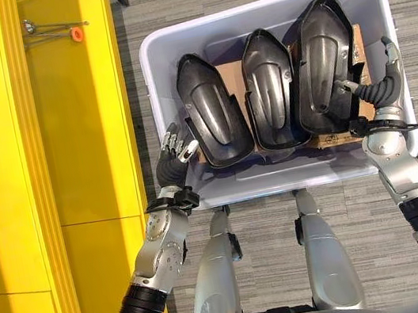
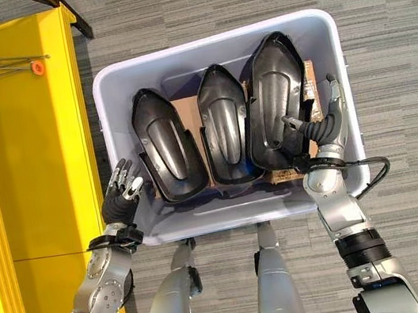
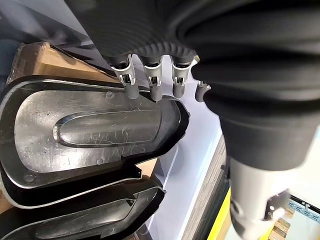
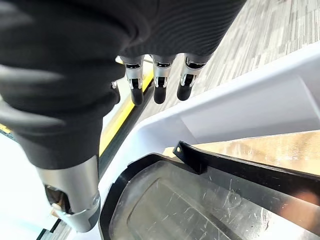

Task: Move parts from the plastic box to the shelf.

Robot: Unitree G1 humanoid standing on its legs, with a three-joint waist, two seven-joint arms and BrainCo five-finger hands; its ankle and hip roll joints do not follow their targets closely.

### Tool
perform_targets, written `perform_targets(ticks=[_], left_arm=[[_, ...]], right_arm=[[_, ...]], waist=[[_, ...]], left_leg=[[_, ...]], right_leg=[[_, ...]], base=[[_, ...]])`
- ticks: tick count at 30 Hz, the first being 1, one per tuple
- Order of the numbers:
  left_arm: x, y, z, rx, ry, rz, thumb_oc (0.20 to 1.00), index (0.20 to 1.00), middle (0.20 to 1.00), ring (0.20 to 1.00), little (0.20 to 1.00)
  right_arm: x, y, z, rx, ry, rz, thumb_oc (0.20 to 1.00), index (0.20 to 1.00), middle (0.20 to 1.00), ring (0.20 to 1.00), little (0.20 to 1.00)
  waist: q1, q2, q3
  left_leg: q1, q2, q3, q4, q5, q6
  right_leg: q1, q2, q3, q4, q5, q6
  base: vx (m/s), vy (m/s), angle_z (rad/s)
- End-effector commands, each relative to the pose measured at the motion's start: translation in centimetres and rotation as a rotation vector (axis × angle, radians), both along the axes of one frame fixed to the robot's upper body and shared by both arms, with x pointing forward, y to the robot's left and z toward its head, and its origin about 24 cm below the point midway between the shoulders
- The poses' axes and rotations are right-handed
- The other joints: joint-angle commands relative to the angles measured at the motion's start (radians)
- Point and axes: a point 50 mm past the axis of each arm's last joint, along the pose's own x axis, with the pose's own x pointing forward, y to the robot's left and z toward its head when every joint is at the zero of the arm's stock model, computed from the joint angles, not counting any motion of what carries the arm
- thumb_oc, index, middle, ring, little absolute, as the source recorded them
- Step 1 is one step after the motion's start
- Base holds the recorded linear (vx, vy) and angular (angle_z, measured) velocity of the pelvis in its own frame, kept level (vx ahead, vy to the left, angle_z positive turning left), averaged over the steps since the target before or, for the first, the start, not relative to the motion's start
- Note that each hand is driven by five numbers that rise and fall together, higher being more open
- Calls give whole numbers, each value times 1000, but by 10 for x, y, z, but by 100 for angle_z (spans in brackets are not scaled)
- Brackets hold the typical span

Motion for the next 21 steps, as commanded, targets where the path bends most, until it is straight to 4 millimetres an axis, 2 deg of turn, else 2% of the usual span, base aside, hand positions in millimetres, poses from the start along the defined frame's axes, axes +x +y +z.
perform_targets(ticks=[1, 6, 7, 9, 11, 14, 19, 20, 21], left_arm=[[-3, 10, 15, 31, -85, 35, 1000, 1000, 1000, 1000, 1000], [-3, 10, 15, 30, -82, 37, 1000, 1000, 1000, 1000, 1000], [-4, 10, 15, 27, -77, 39, 1000, 1000, 1000, 1000, 1000], [-4, 10, 14, 27, -74, 39, 1000, 1000, 1000, 1000, 1000], [-5, 10, 11, 18, -57, 38, 1000, 1000, 1000, 1000, 1000], [-5, 10, 9, 18, -50, 39, 1000, 1000, 1000, 1000, 1000], [-5, 10, 9, 12, -49, 42, 1000, 1000, 1000, 1000, 1000], [-6, 11, 9, 12, -51, 44, 1000, 1000, 1000, 1000, 1000], [-6, 11, 9, 12, -51, 44, 1000, 1000, 1000, 1000, 1000]], right_arm=[[-4, -7, 16, 9, -112, -58, 1000, 1000, 1000, 1000, 1000], [-4, -2, 9, 91, -117, -32, 1000, 1000, 1000, 1000, 1000], [-3, 3, 2, 170, -108, -5, 1000, 1000, 1000, 1000, 1000], [-3, 6, -1, 204, -106, 15, 1000, 1000, 1000, 1000, 1000], [2, 16, -18, 301, -51, 71, 1000, 1000, 1000, 1000, 1000], [4, 20, -28, 350, -15, 90, 1000, 1000, 1000, 1000, 1000], [7, 20, -42, 372, 49, 76, 1000, 1000, 1000, 1000, 1000], [9, 14, -50, 375, 91, 38, 1000, 1000, 1000, 1000, 1000], [9, 14, -50, 375, 90, 38, 1000, 1000, 1000, 1000, 1000]], waist=[[15, -21, -56], [14, -21, -56], [13, -22, -56], [14, -22, -57], [15, -21, -55], [15, -21, -55], [17, -17, -53], [19, -14, -52], [19, -14, -51]], left_leg=[[55, 42, -35, 8, -18, -40], [56, 41, -35, 8, -18, -41], [56, 43, -36, 8, -17, -41], [56, 43, -37, 8, -17, -41], [59, 42, -39, 8, -17, -42], [58, 41, -42, 8, -17, -42], [58, 39, -46, 8, -17, -41], [57, 36, -50, 8, -18, -40], [57, 36, -50, 8, -18, -40]], right_leg=[[-78, -55, 70, 176, -16, 26], [-80, -53, 70, 177, -16, 26], [-79, -53, 69, 177, -16, 26], [-78, -53, 69, 176, -15, 26], [-75, -52, 68, 174, -13, 24], [-72, -53, 67, 173, -13, 24], [-70, -55, 64, 173, -13, 24], [-70, -56, 65, 173, -13, 24], [-70, -56, 65, 173, -13, 24]], base=[[0, 0, 0], [0, 0, 0], [0, 0, 0], [0, 0, 0], [0, 0, 0], [0, 0, 0], [0, 0, 0], [0, 0, 0], [0, 0, 0]])
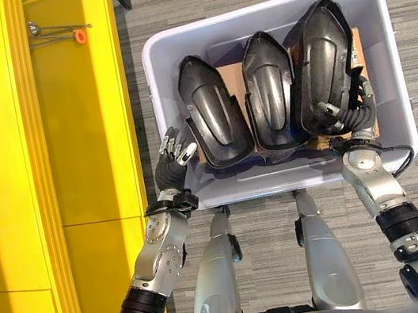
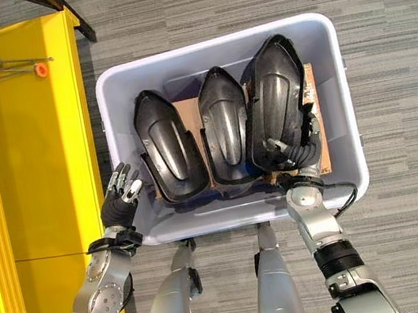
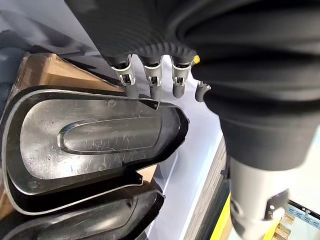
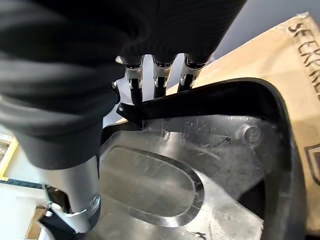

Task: Move parts from the plastic box to the shelf.

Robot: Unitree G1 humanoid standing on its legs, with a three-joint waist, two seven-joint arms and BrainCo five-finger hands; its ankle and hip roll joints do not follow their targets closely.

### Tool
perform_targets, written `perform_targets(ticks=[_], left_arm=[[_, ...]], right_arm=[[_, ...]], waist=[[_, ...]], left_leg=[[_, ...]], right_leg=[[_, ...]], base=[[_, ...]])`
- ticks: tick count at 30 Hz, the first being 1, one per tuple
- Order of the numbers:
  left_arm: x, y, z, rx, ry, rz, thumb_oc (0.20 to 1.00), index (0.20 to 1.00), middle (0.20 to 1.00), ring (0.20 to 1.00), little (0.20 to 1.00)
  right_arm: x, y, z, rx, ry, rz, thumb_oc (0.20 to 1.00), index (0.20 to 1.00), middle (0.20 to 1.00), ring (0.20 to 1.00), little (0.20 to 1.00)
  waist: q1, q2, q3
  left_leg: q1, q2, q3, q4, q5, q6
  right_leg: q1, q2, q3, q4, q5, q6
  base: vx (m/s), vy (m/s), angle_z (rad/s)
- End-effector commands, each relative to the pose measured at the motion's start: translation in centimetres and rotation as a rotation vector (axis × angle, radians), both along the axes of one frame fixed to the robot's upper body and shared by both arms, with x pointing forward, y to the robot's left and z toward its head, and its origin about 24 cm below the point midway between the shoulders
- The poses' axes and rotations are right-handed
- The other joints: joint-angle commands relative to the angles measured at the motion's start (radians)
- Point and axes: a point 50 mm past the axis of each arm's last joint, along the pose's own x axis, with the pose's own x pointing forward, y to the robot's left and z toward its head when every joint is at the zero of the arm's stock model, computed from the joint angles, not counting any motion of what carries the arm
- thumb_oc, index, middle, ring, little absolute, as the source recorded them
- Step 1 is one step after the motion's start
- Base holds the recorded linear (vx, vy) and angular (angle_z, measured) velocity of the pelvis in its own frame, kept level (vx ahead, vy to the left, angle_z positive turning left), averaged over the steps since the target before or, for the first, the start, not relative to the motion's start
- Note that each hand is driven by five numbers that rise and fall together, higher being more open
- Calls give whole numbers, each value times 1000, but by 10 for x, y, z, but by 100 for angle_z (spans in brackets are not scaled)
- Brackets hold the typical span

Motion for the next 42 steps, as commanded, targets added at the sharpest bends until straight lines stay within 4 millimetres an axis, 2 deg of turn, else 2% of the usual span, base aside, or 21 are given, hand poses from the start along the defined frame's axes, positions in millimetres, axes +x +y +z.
perform_targets(ticks=[1, 11, 15, 25, 32, 37, 39, 40, 42], left_arm=[[-3, 8, 14, 15, -79, 23, 1000, 1000, 1000, 1000, 1000], [-3, 8, 15, 11, -82, 25, 1000, 1000, 1000, 1000, 1000], [-3, 6, 17, 5, -87, 7, 1000, 1000, 1000, 1000, 1000], [-4, -1, 18, 3, -100, -47, 1000, 1000, 1000, 1000, 1000], [-4, -5, 18, -2, -104, -63, 1000, 1000, 1000, 1000, 1000], [-3, -6, 19, 0, -108, -61, 1000, 1000, 1000, 1000, 1000], [-2, -6, 19, -1, -107, -60, 1000, 1000, 1000, 1000, 1000], [-2, -7, 18, 1, -105, -61, 1000, 1000, 1000, 1000, 1000], [-2, -8, 18, 1, -105, -63, 1000, 1000, 1000, 1000, 1000]], right_arm=[[5, -8, 8, 30, -37, -34, 1000, 1000, 1000, 1000, 1000], [5, -28, -3, 71, 22, -151, 1000, 1000, 1000, 1000, 1000], [12, -36, -8, 78, 81, -169, 1000, 1000, 1000, 1000, 1000], [37, -54, -1, -97, 266, -158, 1000, 1000, 1000, 1000, 1000], [50, -46, 10, -225, 313, -96, 1000, 1000, 1000, 1000, 1000], [54, -36, 6, -324, 364, -58, 1000, 1000, 1000, 1000, 1000], [54, -35, 4, -341, 386, -56, 360, 360, 360, 360, 360], [54, -35, 1, -346, 402, -56, 200, 200, 200, 200, 200], [52, -39, -5, -355, 448, -67, 200, 200, 200, 200, 200]], waist=[[17, -14, -51], [23, -5, -48], [30, 1, -46], [62, 15, -42], [80, 18, -36], [87, 20, -32], [89, 20, -29], [89, 20, -28], [92, 22, -28]], left_leg=[[43, 36, -46, 8, -21, -37], [36, 34, -50, 8, -23, -36], [37, 33, -52, 8, -23, -35], [32, 30, -59, 8, -20, -34], [26, 30, -63, 8, -16, -33], [18, 28, -68, 8, -13, -33], [16, 27, -69, 8, -13, -32], [16, 27, -70, 8, -12, -32], [15, 26, -73, 8, -13, -32]], right_leg=[[-86, -57, 68, 173, -14, 26], [-94, -56, 63, 179, -17, 25], [-95, -55, 63, 181, -18, 24], [-98, -57, 57, 188, -16, 22], [-106, -55, 54, 198, -18, 20], [-111, -54, 48, 203, -19, 19], [-112, -54, 46, 205, -20, 18], [-113, -54, 45, 206, -20, 18], [-112, -55, 44, 207, -20, 18]], base=[[0, 0, 0], [0, 0, 0], [0, 0, 0], [0, 0, 0], [-1, -1, 4], [0, 0, 0], [0, 0, 0], [0, 0, 0], [0, 0, 0]])
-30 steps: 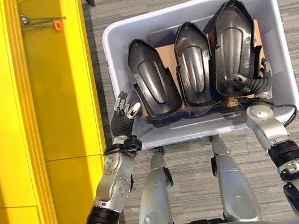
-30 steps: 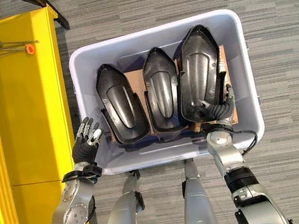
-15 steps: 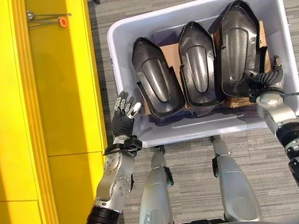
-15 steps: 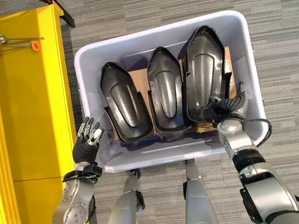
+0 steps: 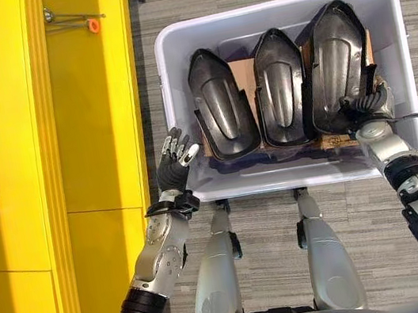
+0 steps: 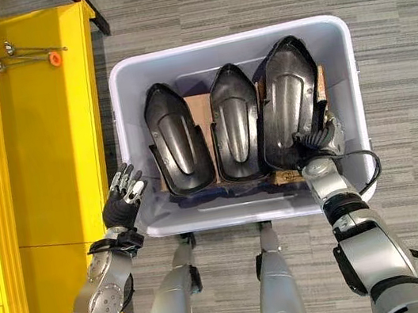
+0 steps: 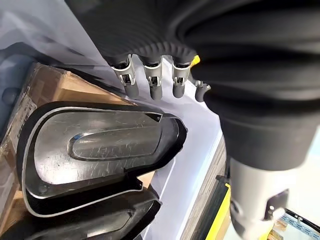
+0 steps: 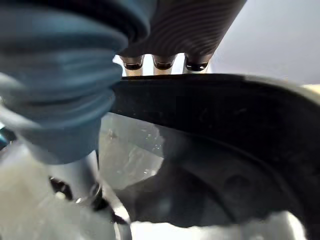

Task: Move parts from the plastic box to the shelf.

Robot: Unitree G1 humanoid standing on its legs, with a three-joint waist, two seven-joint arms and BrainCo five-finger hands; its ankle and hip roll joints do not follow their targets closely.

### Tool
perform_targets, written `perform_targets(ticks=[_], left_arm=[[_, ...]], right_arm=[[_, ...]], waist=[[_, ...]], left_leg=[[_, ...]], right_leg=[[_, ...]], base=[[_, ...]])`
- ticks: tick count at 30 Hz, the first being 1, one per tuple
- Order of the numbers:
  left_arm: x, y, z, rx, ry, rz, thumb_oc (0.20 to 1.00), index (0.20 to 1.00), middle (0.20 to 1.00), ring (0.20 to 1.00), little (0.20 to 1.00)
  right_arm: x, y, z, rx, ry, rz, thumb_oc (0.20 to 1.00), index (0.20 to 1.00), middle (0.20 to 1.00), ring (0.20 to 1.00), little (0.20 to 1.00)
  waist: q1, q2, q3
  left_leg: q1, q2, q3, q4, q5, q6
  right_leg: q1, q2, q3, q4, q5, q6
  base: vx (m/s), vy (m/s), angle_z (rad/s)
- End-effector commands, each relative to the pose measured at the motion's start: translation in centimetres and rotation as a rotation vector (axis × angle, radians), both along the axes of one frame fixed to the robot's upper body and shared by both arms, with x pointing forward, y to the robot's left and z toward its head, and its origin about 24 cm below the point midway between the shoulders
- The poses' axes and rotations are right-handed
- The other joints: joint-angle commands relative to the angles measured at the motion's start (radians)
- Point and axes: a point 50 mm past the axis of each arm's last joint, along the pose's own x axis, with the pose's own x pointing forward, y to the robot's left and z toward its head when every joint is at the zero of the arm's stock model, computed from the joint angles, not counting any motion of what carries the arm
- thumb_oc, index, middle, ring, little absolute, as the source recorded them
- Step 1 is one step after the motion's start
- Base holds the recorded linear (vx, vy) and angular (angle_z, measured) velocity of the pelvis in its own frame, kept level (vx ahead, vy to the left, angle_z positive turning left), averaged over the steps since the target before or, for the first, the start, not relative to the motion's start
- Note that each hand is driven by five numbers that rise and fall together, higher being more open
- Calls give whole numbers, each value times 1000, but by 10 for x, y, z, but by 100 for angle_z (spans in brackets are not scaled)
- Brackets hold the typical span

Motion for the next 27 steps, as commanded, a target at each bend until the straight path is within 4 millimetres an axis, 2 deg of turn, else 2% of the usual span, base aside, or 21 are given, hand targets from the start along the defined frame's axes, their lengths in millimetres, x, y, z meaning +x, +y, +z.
perform_targets(ticks=[1, 8, 12, 17, 19, 21, 23, 27], left_arm=[[-2, -6, 19, -4, -103, -37, 1000, 1000, 1000, 1000, 1000], [-1, -4, 20, -9, -105, -20, 1000, 1000, 1000, 1000, 1000], [0, -1, 19, -12, -104, 1, 1000, 1000, 1000, 1000, 1000], [0, 6, 18, 2, -93, 33, 1000, 1000, 1000, 1000, 1000], [0, 8, 17, 5, -90, 38, 1000, 1000, 1000, 1000, 1000], [0, 10, 14, 11, -72, 48, 1000, 1000, 1000, 1000, 1000], [0, 10, 13, 11, -67, 49, 1000, 1000, 1000, 1000, 1000], [-3, 13, 5, 7, -35, 51, 1000, 1000, 1000, 1000, 1000]], right_arm=[[4, 15, -21, -38, 166, 64, 200, 200, 200, 200, 200], [-3, 8, -30, -38, 184, 38, 200, 200, 200, 200, 200], [-9, 1, -28, -33, 131, 15, 200, 200, 200, 200, 200], [-16, 3, -15, 20, -27, 18, 200, 200, 200, 200, 200], [-18, 4, -14, 20, -41, 26, 200, 200, 200, 200, 200], [-22, 9, -1, 50, -146, 47, 200, 200, 200, 200, 200], [-24, 9, -3, 52, -149, 49, 200, 200, 200, 200, 200], [-31, 24, 22, 107, -332, 123, 200, 200, 200, 200, 200]], waist=[[48, 19, -26], [43, 12, -30], [33, 1, -35], [16, -16, -50], [15, -19, -52], [6, -28, -67], [6, -29, -69], [-4, -38, -112]], left_leg=[[30, 21, -53, 8, -31, -27], [41, 20, -54, 8, -37, -25], [52, 25, -51, 8, -40, -25], [72, 30, -50, 8, -45, -27], [76, 31, -50, 8, -46, -27], [91, 36, -50, 8, -48, -28], [97, 37, -50, 8, -49, -28], [132, 47, -49, 8, -53, -33]], right_leg=[[-103, -63, 61, 205, -34, 25], [-93, -64, 58, 207, -37, 26], [-86, -62, 58, 209, -40, 27], [-68, -58, 58, 207, -45, 28], [-64, -58, 59, 206, -46, 28], [-48, -55, 58, 202, -48, 29], [-42, -56, 56, 201, -48, 29], [12, -57, 53, 167, -45, 31]], base=[[0, 0, 0], [2, 2, 0], [3, -2, 1], [8, -1, 3], [0, 0, 0], [0, 0, 0], [0, 0, 0], [9, -4, 0]])
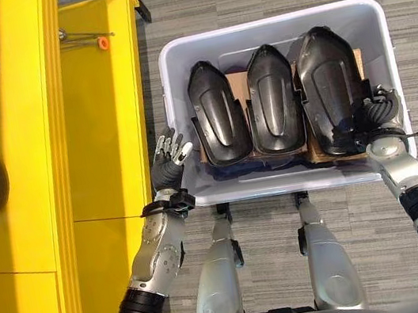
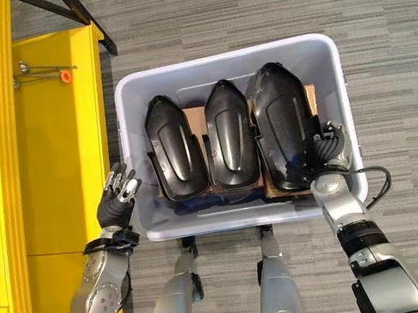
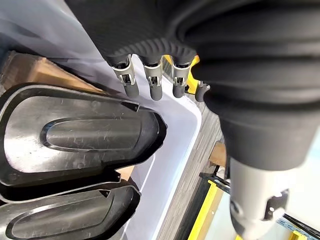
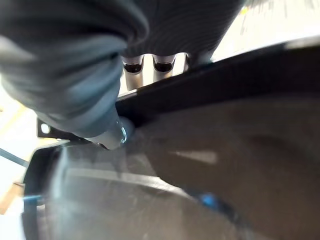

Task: Move parts from the plastic box to the shelf.

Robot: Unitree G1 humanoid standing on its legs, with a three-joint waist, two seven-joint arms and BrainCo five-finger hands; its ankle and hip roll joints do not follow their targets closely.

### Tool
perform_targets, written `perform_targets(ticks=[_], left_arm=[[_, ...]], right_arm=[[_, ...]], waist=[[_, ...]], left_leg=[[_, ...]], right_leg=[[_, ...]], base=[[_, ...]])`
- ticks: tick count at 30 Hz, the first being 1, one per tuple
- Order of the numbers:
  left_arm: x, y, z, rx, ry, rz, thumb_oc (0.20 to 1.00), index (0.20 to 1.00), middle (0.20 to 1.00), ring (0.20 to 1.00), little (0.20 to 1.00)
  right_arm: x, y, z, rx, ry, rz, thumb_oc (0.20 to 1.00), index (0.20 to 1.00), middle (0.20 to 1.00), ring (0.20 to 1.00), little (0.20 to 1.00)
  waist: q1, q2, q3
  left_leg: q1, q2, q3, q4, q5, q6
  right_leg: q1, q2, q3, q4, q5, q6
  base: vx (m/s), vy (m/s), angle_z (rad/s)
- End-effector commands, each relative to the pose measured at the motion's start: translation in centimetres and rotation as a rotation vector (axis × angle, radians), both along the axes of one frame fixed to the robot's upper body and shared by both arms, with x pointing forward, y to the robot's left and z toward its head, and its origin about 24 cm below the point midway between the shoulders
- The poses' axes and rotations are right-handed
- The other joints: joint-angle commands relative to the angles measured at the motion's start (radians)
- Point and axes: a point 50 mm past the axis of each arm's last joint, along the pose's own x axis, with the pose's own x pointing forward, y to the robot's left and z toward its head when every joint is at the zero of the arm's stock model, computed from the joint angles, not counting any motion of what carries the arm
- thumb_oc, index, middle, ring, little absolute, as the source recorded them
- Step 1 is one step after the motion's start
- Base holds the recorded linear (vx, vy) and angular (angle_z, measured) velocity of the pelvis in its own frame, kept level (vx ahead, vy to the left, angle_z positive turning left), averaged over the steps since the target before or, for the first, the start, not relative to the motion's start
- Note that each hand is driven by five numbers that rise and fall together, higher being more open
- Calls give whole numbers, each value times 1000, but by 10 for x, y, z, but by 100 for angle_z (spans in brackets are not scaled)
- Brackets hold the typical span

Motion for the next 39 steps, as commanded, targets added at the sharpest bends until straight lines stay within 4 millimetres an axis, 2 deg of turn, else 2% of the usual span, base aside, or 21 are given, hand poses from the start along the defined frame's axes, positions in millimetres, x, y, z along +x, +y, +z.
perform_targets(ticks=[1, 5, 6, 13, 15, 18, 22, 25, 27, 32, 35, 39], left_arm=[[-3, 4, 4, 20, -31, 5, 1000, 1000, 1000, 1000, 1000], [-8, 10, -4, 14, 0, 13, 1000, 1000, 1000, 1000, 1000], [-14, 17, -15, 15, 36, 28, 1000, 1000, 1000, 1000, 1000], [-27, 28, -33, 13, 103, 57, 1000, 1000, 1000, 1000, 1000], [-28, 29, -35, 16, 111, 59, 1000, 1000, 1000, 1000, 1000], [-34, 34, -46, 20, 153, 77, 1000, 1000, 1000, 1000, 1000], [-37, 37, -49, 25, 163, 87, 1000, 1000, 1000, 1000, 1000], [-41, 41, -55, 43, 187, 94, 1000, 1000, 1000, 1000, 1000], [-42, 41, -57, 46, 195, 97, 1000, 1000, 1000, 1000, 1000], [-48, 45, -63, 43, 224, 120, 1000, 1000, 1000, 1000, 1000], [-53, 46, -69, 29, 246, 131, 1000, 1000, 1000, 1000, 1000], [-61, 48, -74, 28, 274, 144, 1000, 1000, 1000, 1000, 1000]], right_arm=[[4, 6, 21, 21, -144, 25, 200, 200, 200, 200, 200], [-4, 22, 36, 49, -257, 112, 200, 200, 200, 200, 200], [-9, 29, 43, 62, -312, 169, 200, 200, 200, 200, 200], [-18, 40, 58, 37, -387, 250, 200, 200, 200, 200, 200], [-18, 41, 58, 49, -391, 265, 200, 200, 200, 200, 200], [-24, 53, 59, 76, -410, 349, 200, 200, 200, 200, 200], [-27, 60, 57, 110, -415, 407, 200, 200, 200, 200, 200], [-32, 70, 54, 165, -412, 492, 200, 200, 200, 200, 200], [-32, 72, 54, 172, -415, 506, 200, 200, 200, 200, 200], [-36, 78, 58, 202, -440, 553, 200, 200, 200, 200, 200], [-37, 80, 63, 215, -467, 565, 200, 200, 200, 200, 200], [-39, 90, 79, 237, -548, 621, 200, 200, 200, 200, 200]], waist=[[22, -46, -101], [19, -50, -147], [22, -51, -187], [29, -43, -258], [30, -41, -267], [34, -39, -316], [38, -39, -341], [47, -33, -385], [50, -30, -392], [68, -25, -418], [87, -19, -425], [118, -9, -403]], left_leg=[[57, 32, -37, 9, -50, -31], [92, 35, -39, 9, -58, -33], [124, 39, -41, 9, -66, -35], [170, 46, -49, 9, -74, -37], [177, 46, -51, 9, -75, -37], [205, 50, -57, 9, -80, -37], [225, 55, -62, 9, -82, -36], [255, 69, -74, 9, -78, -38], [261, 74, -79, 9, -75, -39], [282, 111, -106, 9, -38, -58], [279, 139, -135, 9, 11, -75], [233, 181, -192, 9, 112, -102]], right_leg=[[-71, -67, 66, 165, -40, 38], [-21, -68, 55, 136, -37, 39], [25, -67, 44, 111, -35, 39], [95, -67, 22, 88, -43, 39], [104, -66, 19, 88, -46, 38], [143, -62, 5, 90, -63, 37], [165, -57, -3, 102, -81, 34], [194, -39, -20, 144, -124, 21], [202, -33, -27, 159, -138, 16], [253, 8, -74, 187, -192, -10], [283, 37, -109, 188, -214, -27], [284, 84, -143, 180, -224, -54]], base=[[0, 0, 0], [60, -10, 6], [100, -16, 8], [61, -9, 4], [44, -11, 12], [65, -23, 7], [38, -23, 6], [46, -56, 7], [17, -53, 20], [8, -121, 15], [-18, -149, 38], [-112, -156, 37]])
